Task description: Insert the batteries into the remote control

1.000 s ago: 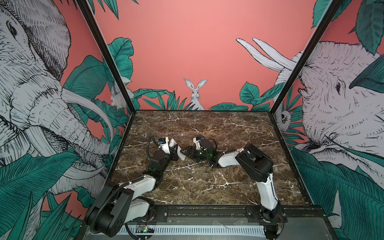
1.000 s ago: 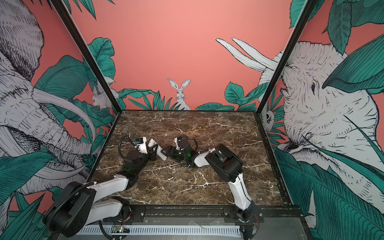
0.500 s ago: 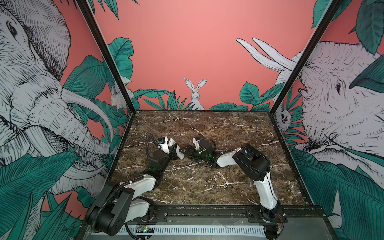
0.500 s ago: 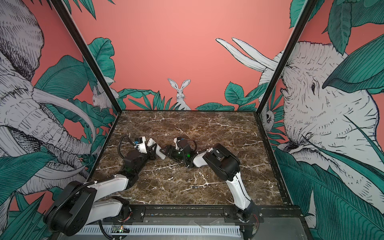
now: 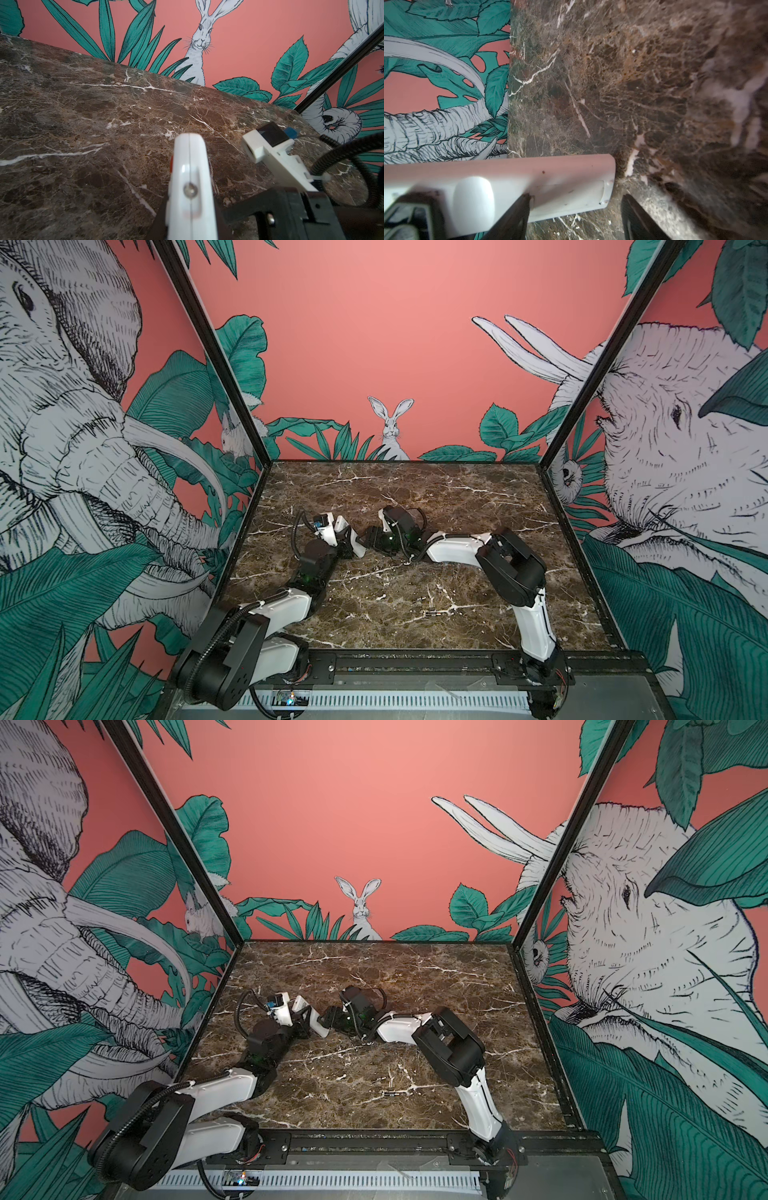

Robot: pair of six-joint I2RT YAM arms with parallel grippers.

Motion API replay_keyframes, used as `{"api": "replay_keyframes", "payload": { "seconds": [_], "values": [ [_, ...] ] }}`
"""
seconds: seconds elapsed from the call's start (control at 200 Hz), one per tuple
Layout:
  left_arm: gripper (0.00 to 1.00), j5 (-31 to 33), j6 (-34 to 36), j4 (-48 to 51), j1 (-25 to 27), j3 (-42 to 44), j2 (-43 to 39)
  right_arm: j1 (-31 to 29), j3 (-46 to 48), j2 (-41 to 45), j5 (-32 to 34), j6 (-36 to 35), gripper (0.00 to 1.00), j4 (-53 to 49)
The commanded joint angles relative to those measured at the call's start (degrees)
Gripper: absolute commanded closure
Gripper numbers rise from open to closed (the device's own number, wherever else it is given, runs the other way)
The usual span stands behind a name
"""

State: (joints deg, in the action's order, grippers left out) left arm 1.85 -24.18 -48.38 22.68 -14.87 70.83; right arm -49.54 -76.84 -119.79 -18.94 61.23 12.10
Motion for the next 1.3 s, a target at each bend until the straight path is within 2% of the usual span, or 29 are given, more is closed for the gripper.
{"api": "replay_keyframes", "payload": {
  "seconds": [0.0,0.195,0.535,1.295],
  "values": [
    [1.0,-8.14,-0.31,3.76,1.67,-0.01,1.6,-1.97,-1.16,-0.95,3.58,-4.45,0.37,-10.83],
    [1.0,-8.33,0.26,3.44,1.67,-0.58,2.56,-2.4,-3.93,-0.89,6.17,-9.75,0.43,-18.65],
    [1.0,-8.18,1.03,2.4,1.75,-1.41,4.38,-2.49,-9.12,0.58,12.93,-18.74,0.47,-31.28],
    [1.0,-5.76,4.29,4.68,2.92,-1.96,3.97,-2.93,-17.36,1.47,21.52,-30.46,0.5,-45.81]
  ]
}}
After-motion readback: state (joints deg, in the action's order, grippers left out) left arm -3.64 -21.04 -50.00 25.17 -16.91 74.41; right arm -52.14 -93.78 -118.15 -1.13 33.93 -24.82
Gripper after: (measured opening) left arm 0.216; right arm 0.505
